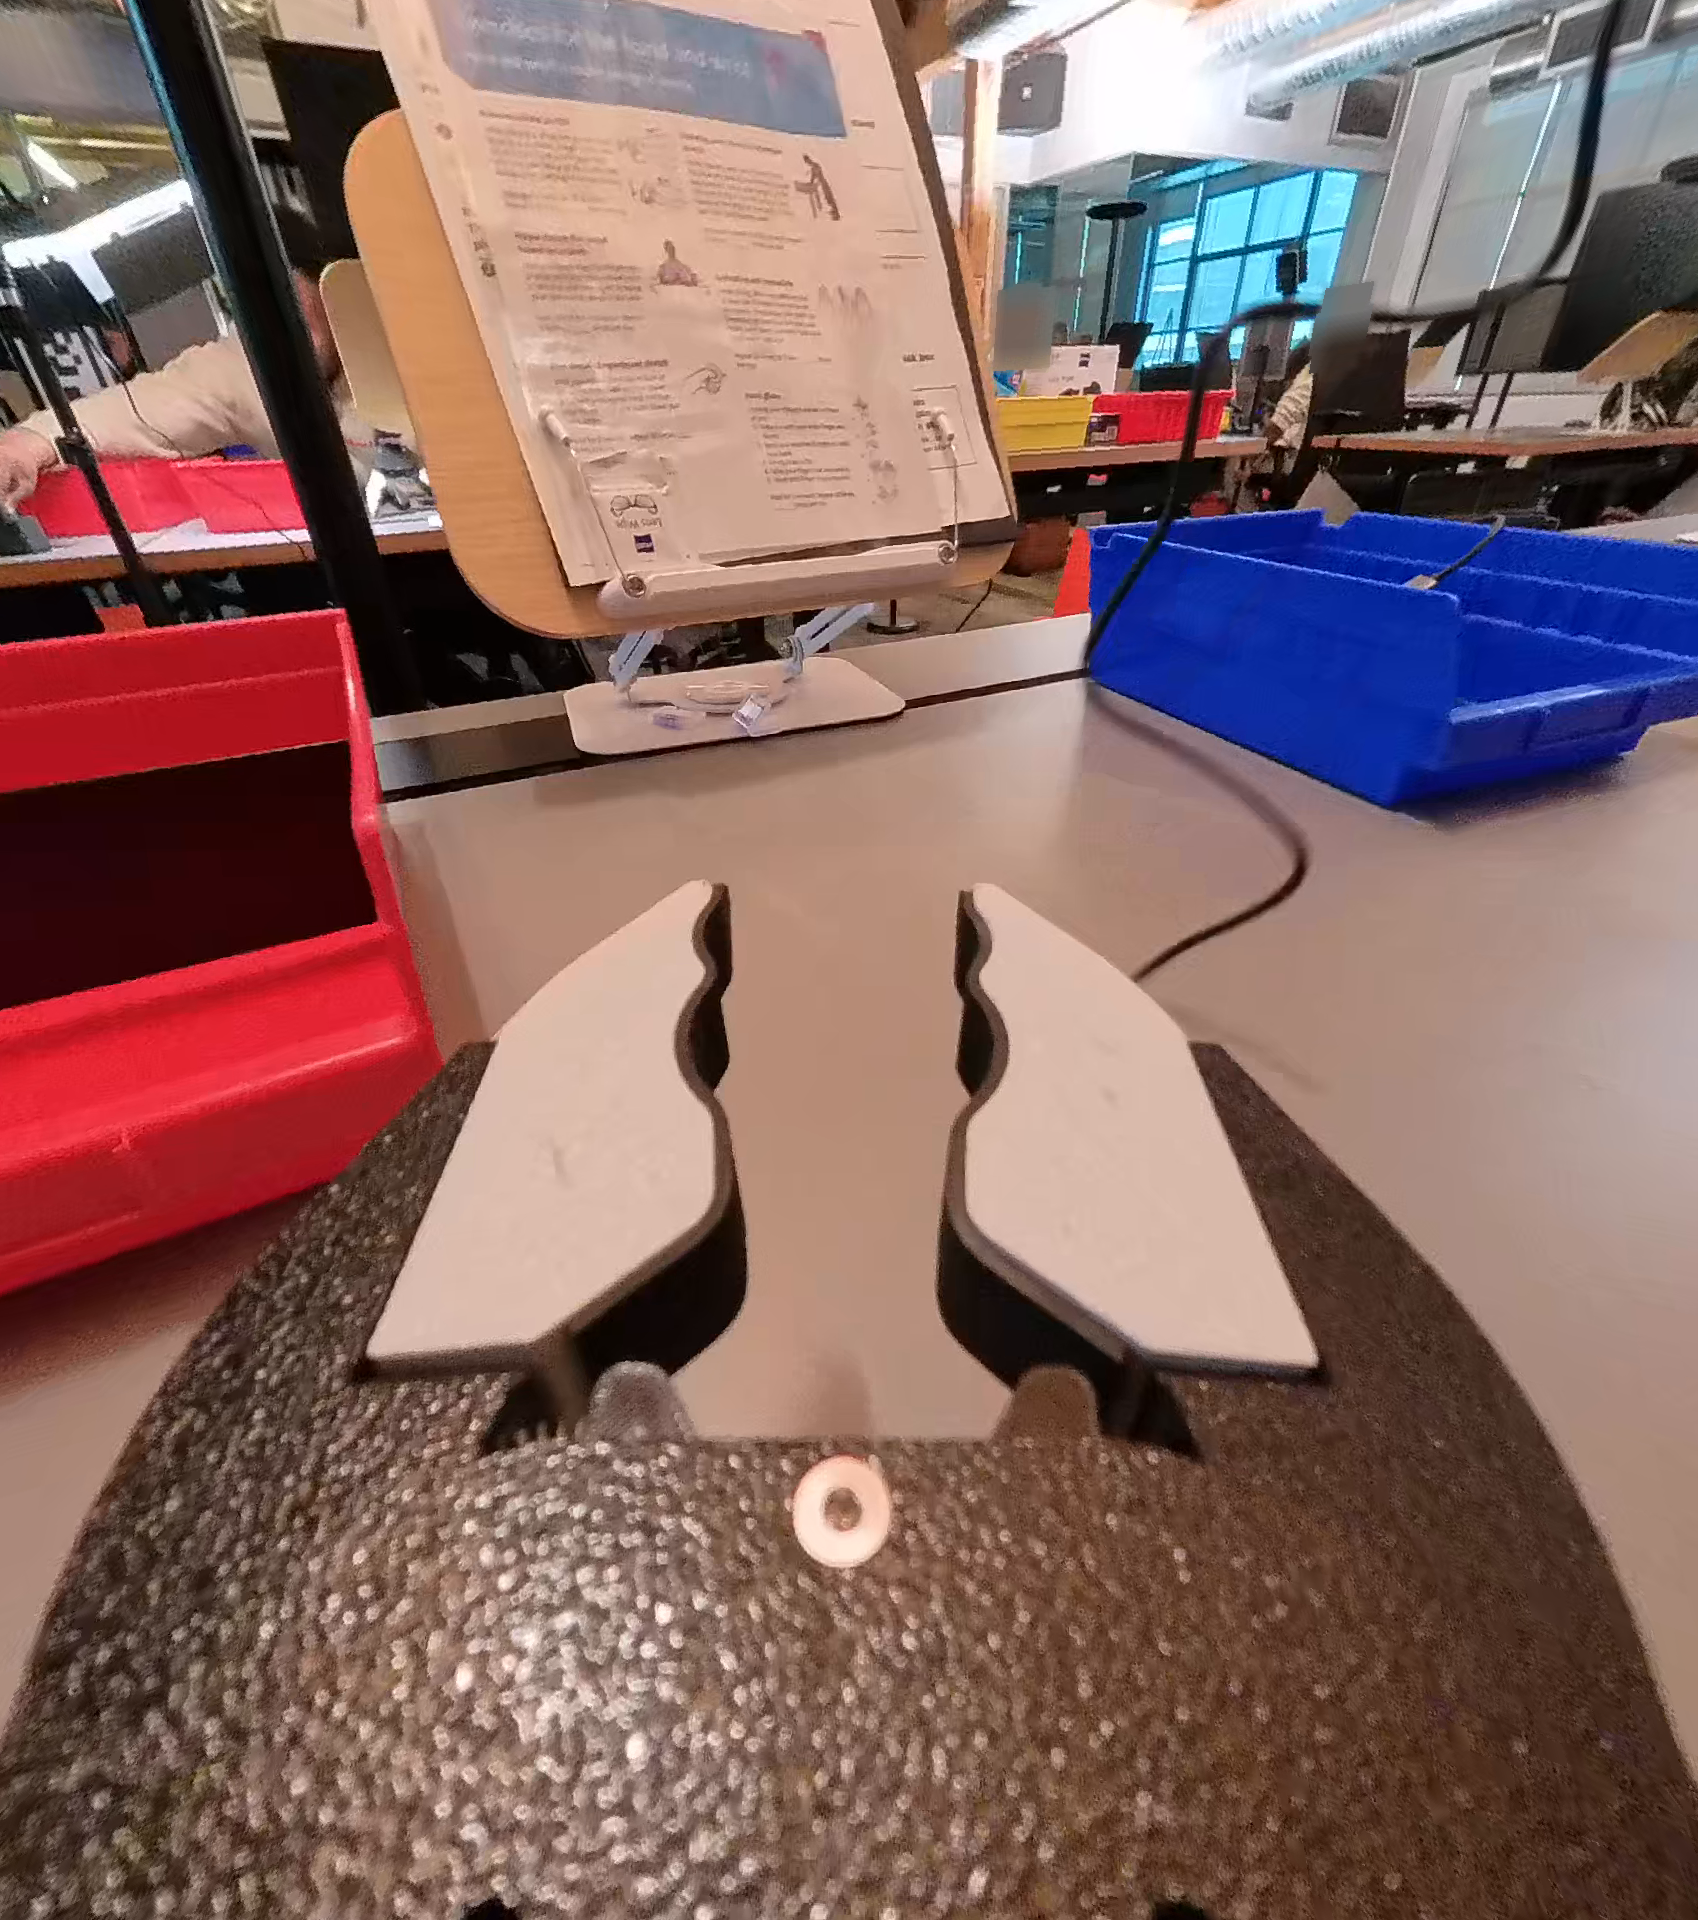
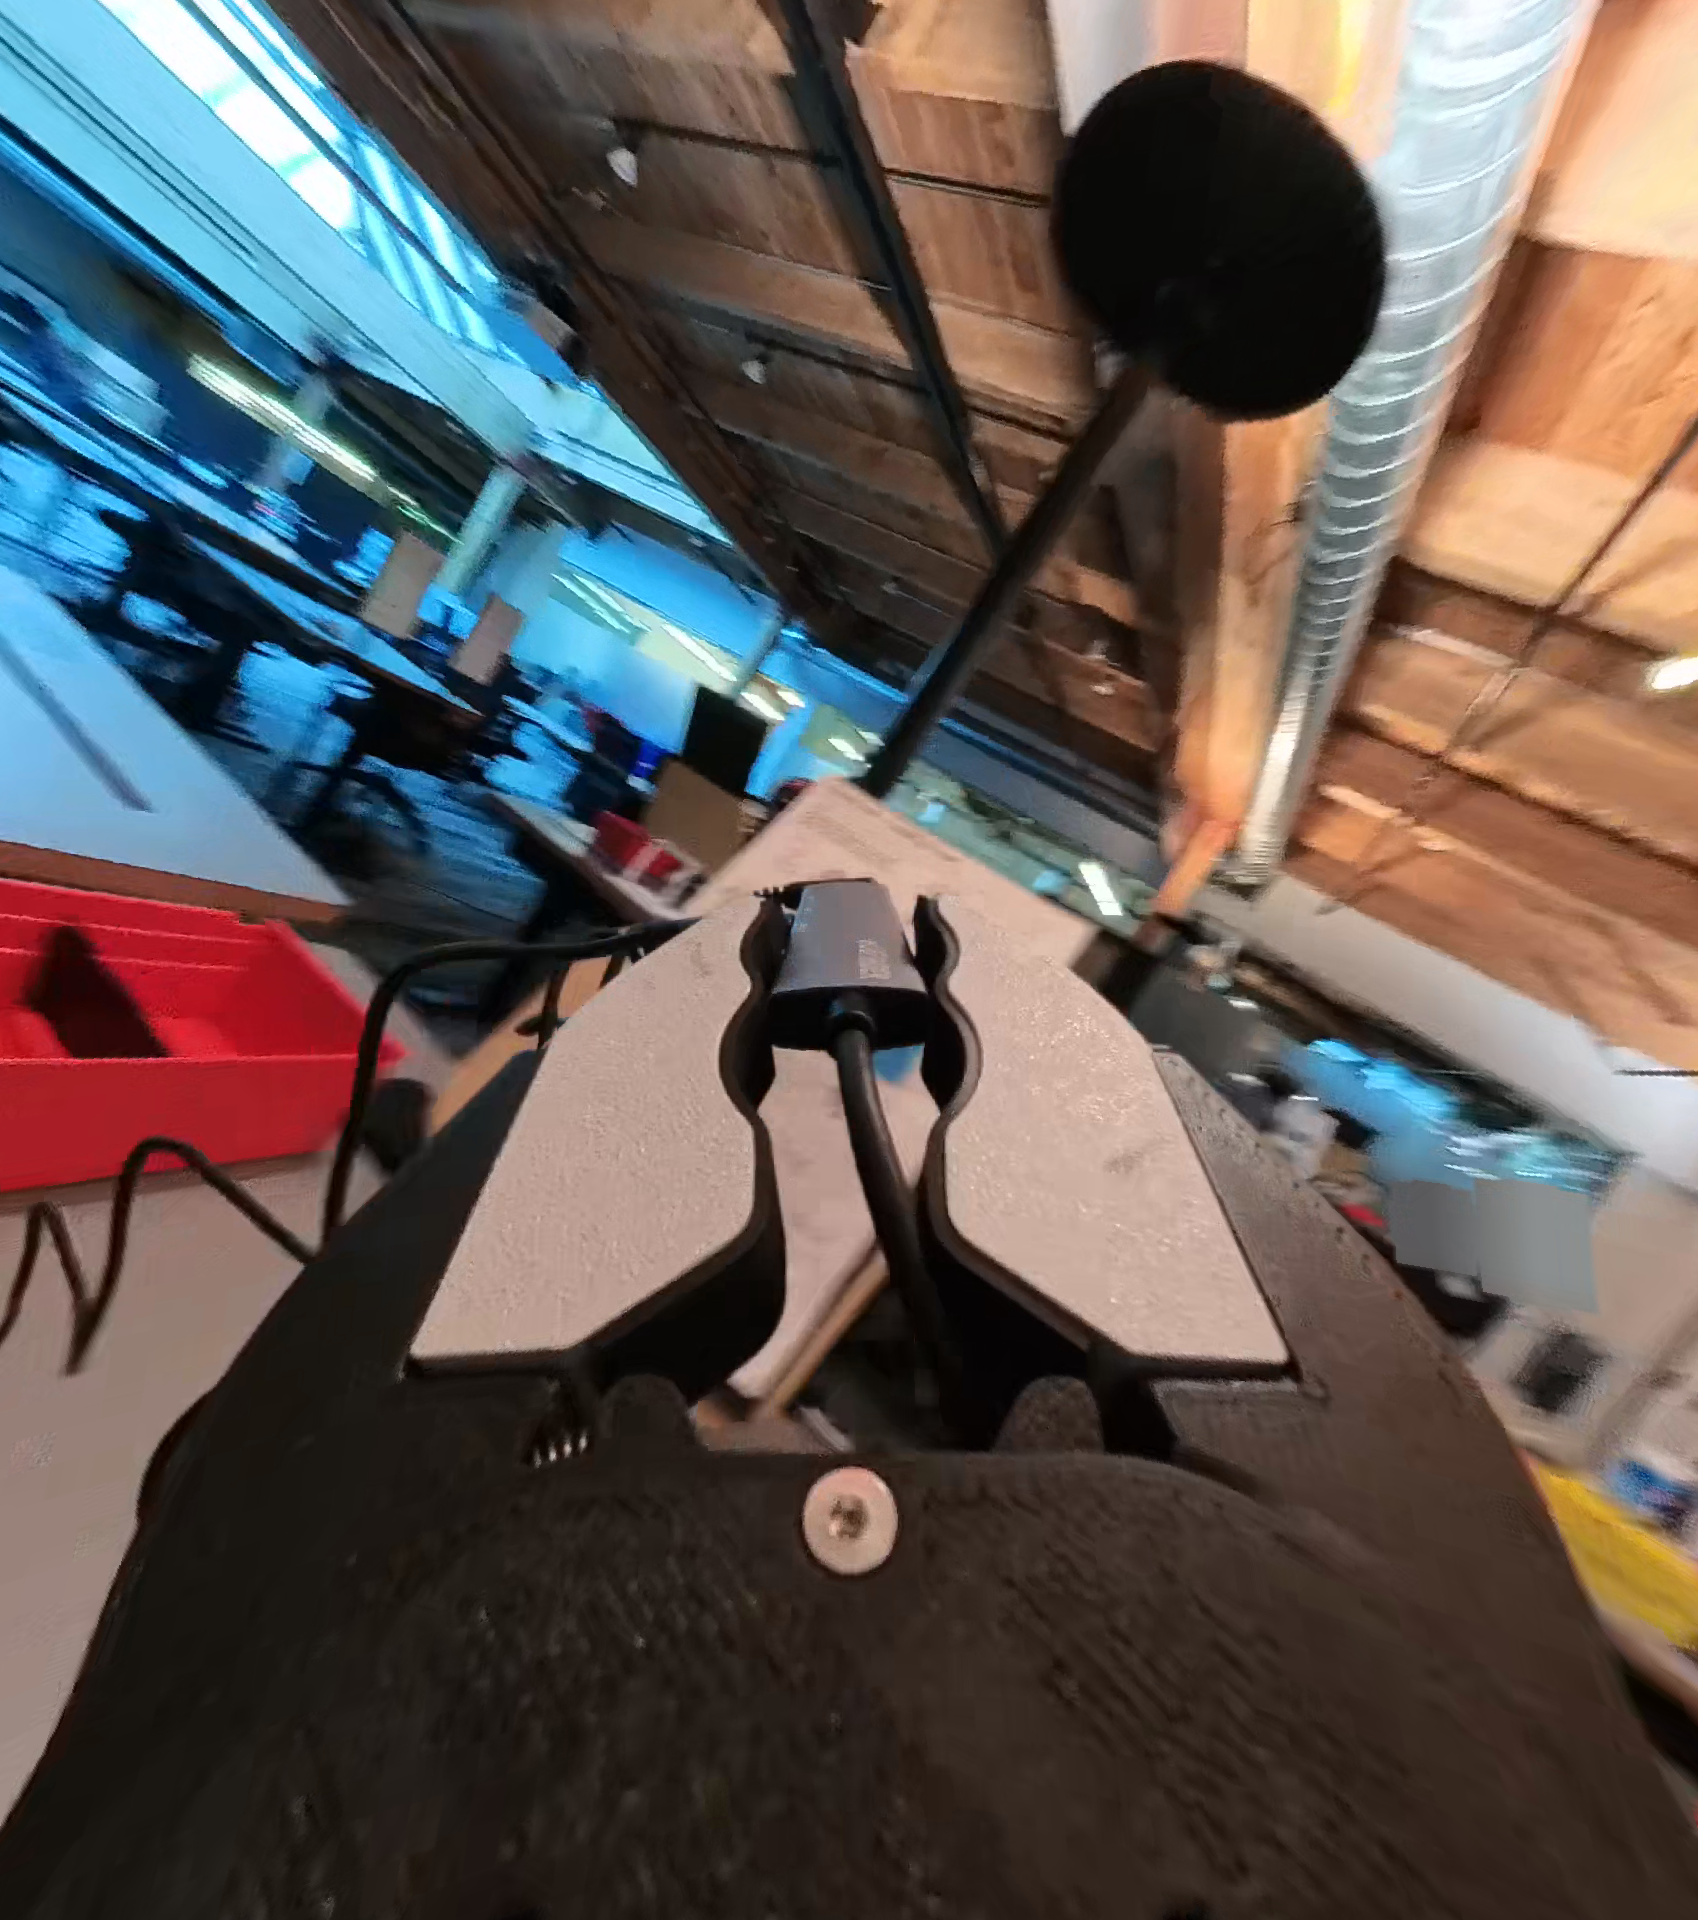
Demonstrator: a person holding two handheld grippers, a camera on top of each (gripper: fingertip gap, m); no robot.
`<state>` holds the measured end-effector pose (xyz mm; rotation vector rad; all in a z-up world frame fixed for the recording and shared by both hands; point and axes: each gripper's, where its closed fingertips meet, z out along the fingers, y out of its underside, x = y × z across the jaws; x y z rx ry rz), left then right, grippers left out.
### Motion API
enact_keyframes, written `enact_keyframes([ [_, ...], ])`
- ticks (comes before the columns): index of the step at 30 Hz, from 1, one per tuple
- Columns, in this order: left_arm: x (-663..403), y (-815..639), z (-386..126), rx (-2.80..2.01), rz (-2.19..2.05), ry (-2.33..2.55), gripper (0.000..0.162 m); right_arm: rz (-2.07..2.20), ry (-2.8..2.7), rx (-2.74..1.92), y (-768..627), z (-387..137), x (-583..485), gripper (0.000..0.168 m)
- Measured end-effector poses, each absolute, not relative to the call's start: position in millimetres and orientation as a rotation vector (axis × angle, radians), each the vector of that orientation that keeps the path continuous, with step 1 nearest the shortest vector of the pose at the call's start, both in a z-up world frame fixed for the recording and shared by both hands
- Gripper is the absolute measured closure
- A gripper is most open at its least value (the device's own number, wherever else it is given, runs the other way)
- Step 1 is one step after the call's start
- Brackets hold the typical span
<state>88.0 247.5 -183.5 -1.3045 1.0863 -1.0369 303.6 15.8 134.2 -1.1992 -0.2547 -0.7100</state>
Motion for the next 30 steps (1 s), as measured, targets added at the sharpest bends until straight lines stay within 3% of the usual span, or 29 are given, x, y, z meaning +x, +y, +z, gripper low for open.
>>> enact_keyframes([
  [5, 88, 247, -184, -1.303, -1.039, 1.09, 0.123, -0.957, -0.199, -1.189, -13, 208, 345, 0.143],
  [14, 89, 247, -184, -1.305, -1.031, 1.094, 0.125, -1.012, -0.164, -1.169, -6, 316, 386, 0.143],
  [24, 92, 243, -187, -1.288, -0.992, 1.135, 0.127, -1.212, -0.081, -1.181, -7, 368, 454, 0.143],
  [30, 94, 242, -188, -1.29, -0.982, 1.153, 0.128, -1.312, -0.079, -1.269, -8, 326, 486, 0.143],
])
